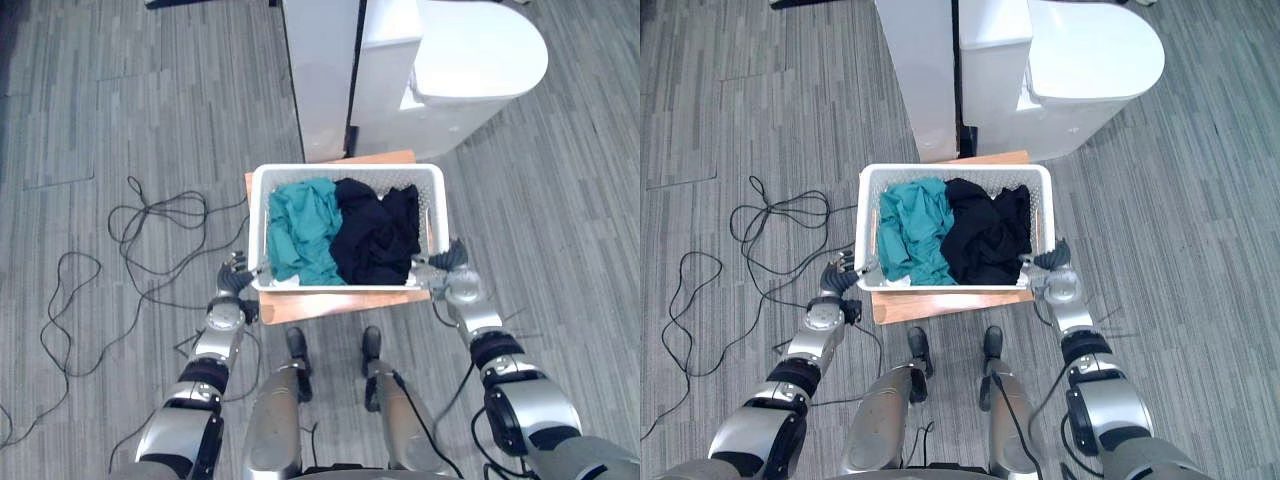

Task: Pick up the laundry basket with both hands and put the clothes into the washing machine.

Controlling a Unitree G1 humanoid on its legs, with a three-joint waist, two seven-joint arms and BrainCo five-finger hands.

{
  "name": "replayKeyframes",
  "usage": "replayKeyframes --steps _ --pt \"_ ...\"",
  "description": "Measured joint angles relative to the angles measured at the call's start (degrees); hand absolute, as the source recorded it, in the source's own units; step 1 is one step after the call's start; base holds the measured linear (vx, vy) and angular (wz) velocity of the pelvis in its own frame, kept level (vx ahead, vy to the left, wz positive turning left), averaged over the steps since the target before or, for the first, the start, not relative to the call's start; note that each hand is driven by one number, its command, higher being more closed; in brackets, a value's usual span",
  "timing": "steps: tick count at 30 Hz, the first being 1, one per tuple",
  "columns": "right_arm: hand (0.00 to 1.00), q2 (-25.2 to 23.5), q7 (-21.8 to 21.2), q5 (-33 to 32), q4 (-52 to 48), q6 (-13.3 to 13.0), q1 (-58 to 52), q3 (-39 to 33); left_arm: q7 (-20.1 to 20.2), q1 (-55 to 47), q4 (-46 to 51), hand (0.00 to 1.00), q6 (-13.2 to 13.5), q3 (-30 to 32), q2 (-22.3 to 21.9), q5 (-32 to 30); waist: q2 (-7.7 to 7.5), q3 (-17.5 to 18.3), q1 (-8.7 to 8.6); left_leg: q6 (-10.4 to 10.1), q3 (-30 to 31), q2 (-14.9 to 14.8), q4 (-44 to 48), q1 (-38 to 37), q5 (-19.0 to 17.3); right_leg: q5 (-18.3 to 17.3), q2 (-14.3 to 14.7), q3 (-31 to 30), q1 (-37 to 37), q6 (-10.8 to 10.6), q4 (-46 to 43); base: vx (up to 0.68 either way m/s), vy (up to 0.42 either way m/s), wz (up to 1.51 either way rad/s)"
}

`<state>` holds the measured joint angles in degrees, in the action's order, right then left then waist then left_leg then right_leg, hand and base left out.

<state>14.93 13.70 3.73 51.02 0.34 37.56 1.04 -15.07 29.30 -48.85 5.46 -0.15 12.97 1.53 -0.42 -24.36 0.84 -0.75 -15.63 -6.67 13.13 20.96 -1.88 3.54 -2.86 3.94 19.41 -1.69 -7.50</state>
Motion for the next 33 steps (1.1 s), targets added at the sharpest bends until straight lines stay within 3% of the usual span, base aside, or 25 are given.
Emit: replayKeyframes --steps 7,13,16,20,23,24,25,26,28,30,32,33 --pt "1.0 -0.3 0.0 -2.7 -8.8 0.1 -7.1 -0.4 0.0 -3.1 5.4 1.0 -0.1 -1.9 1.1 0.1 0.0 0.0 -0.05 0.4 0.1 0.0 -0.2 -0.4 0.3 -0.2 0.2 0.0 -0.4 0.1 0.2 0.07 -0.009 -0.01" --pt "1.0 -4.5 0.4 -2.7 -24.1 0.1 -23.6 -3.7 1.3 -18.6 19.9 1.0 -0.7 -1.9 -1.5 1.5 -0.12 0.0 -0.67 0.1 -0.4 -0.1 1.2 -5.4 -2.4 -1.6 0.9 -1.5 -5.4 -0.2 0.7 0.07 0.006 -0.12" --pt "1.0 -6.5 0.3 -2.6 -30.9 0.1 -30.1 -6.2 1.7 -25.2 27.2 1.0 -0.6 -2.0 -4.4 3.0 -0.22 0.3 -2.1 0.2 0.0 0.7 0.5 -6.6 -2.7 -1.5 0.7 -2.0 -6.8 -0.4 2.0 0.02 0.038 -0.04" --pt "1.0 -9.6 0.1 -1.9 -39.7 0.0 -38.7 -7.2 2.8 -32.2 36.5 1.0 -0.6 -2.2 -5.4 3.1 -1.44 4.0 -3.16 0.1 -3.3 1.0 0.0 -8.1 -3.8 -0.3 0.6 -5.7 -6.9 -1.2 4.2 0.03 0.052 -0.43" --pt "1.0 -11.0 0.0 -0.8 -43.1 -0.1 -40.4 -6.7 3.8 -34.7 40.2 1.0 -0.5 -1.9 -4.8 3.5 -2.1 6.3 -3.27 0.8 -7.3 -0.4 3.5 -9.6 -7.1 1.5 1.4 -9.5 -7.2 -1.7 6.4 0.01 0.044 -0.98" --pt "1.0 -11.2 0.0 -0.8 -43.6 -0.2 -40.5 -6.7 3.8 -35.0 41.1 1.0 -0.5 -1.8 -4.9 3.7 -2.22 6.6 -3.26 1.3 -8.8 -0.9 3.9 -10.1 -7.6 0.9 1.2 -8.7 -7.3 -0.7 7.0 -0.02 0.061 -1.24" --pt "1.0 -11.3 0.0 -0.8 -43.7 -0.5 -40.2 -6.6 3.7 -35.6 42.7 1.0 -0.5 -1.4 -5.1 4.2 -2.19 6.8 -3.22 1.7 -12.2 -1.9 3.8 -11.7 -8.2 -0.9 -0.3 -2.2 -7.5 3.1 6.7 -0.02 0.063 -1.25" --pt "1.0 -11.4 -0.1 -0.8 -43.7 -0.6 -39.8 -6.3 3.7 -36.3 43.9 1.0 -0.5 -1.0 -5.0 4.4 -2.25 6.9 -3.12 1.8 -15.0 -3.4 3.7 -13.4 -8.6 -2.0 -1.5 4.3 -7.7 5.3 5.6 0.0 0.08 -1.67" --pt "1.0 -11.4 -0.4 -0.7 -43.7 -1.2 -39.7 -4.9 3.7 -38.1 45.2 1.0 -0.5 0.2 -5.1 4.6 -3.08 7.7 -3.1 0.6 -21.8 -4.7 4.6 -17.8 -10.7 -2.9 -5.5 17.9 -8.4 6.7 2.3 0.03 0.084 -1.69" --pt "1.0 -11.2 -0.4 -0.4 -43.3 -1.3 -39.6 -3.5 3.6 -39.2 46.5 1.0 -0.5 0.8 -5.3 4.6 -2.71 9.6 -3.1 -0.7 -28.0 -7.0 5.7 -21.1 -12.1 -3.5 -6.6 26.8 -9.4 9.9 1.9 0.08 0.016 -1.71" --pt "1.0 -10.9 -0.4 -0.3 -43.2 -1.7 -39.0 -3.4 3.5 -39.3 47.0 1.0 -0.4 0.8 -5.3 4.6 -2.79 11.1 -2.95 -0.9 -30.9 -7.9 5.2 -23.2 -12.2 -4.0 -7.1 32.0 -9.4 10.4 1.5 0.09 -0.134 -1.84" --pt "1.0 -10.4 -0.6 -0.2 -43.1 -1.7 -38.5 -3.3 3.1 -39.3 47.0 1.0 -0.4 0.8 -5.5 4.7 -2.89 11.8 -2.91 -1.7 -32.2 -8.2 5.6 -24.7 -12.7 -2.8 -6.8 31.1 -9.1 8.7 1.0 0.08 -0.189 -1.86"
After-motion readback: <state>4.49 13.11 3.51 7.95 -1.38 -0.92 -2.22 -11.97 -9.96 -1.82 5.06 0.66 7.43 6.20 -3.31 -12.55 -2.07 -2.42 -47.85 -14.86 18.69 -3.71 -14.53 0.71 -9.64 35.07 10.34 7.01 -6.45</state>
